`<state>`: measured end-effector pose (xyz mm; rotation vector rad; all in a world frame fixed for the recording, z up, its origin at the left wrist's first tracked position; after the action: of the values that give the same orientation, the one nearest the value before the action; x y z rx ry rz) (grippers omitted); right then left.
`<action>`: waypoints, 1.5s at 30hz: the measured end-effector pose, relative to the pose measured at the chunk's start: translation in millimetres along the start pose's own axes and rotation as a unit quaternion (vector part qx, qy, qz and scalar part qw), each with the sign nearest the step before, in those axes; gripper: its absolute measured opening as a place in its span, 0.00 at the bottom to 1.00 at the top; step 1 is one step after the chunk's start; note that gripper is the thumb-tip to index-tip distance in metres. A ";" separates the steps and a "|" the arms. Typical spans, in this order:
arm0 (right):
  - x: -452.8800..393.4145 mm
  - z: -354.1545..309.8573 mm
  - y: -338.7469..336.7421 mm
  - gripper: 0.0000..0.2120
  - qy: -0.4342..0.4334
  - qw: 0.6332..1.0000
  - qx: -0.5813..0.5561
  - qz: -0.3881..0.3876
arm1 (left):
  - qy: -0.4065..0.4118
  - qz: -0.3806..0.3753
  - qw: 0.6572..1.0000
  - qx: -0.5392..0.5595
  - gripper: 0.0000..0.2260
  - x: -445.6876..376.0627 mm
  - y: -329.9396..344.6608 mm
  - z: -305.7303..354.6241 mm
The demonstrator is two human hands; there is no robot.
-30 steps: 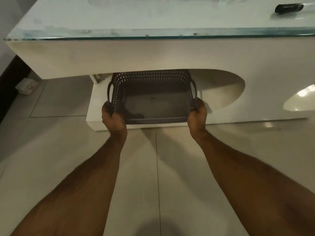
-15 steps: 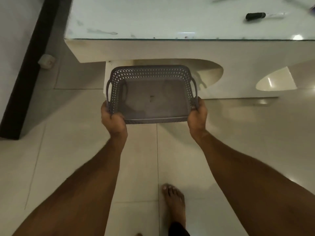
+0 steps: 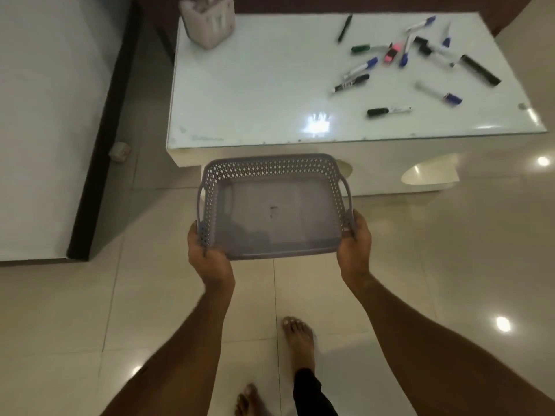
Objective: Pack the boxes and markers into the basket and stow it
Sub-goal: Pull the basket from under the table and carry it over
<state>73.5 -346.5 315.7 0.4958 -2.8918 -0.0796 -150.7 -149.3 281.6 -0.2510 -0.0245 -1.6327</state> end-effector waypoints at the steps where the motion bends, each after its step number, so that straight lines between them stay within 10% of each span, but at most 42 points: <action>1: 0.4 -12.6 0.8 0.12 -0.006 1.000 0.000 -0.001 | 0.000 0.000 1.000 0.001 0.24 2.1 0.6 12.7; 17: -143.4 -123.5 94.9 0.19 -0.050 0.998 0.029 -0.006 | 0.025 -0.031 0.998 0.040 0.32 -114.9 92.0 148.3; 45: -298.9 -47.7 176.1 0.19 -0.052 0.995 0.078 -0.027 | 0.026 -0.017 0.994 -0.104 0.14 -269.4 177.4 106.1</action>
<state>302.3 -81.4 320.0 0.6154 -3.0011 0.1175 55.3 118.8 313.3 -0.3684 0.1821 -1.6758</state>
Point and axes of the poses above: each hand's wrist, its own x-axis away from the middle knuckle, its own y-axis out of the palm, z = x × y, the point moved 5 cm from there along -x, towards the middle knuckle, and after that the axes turned 11 degrees about -x, right-handed, at the moved point
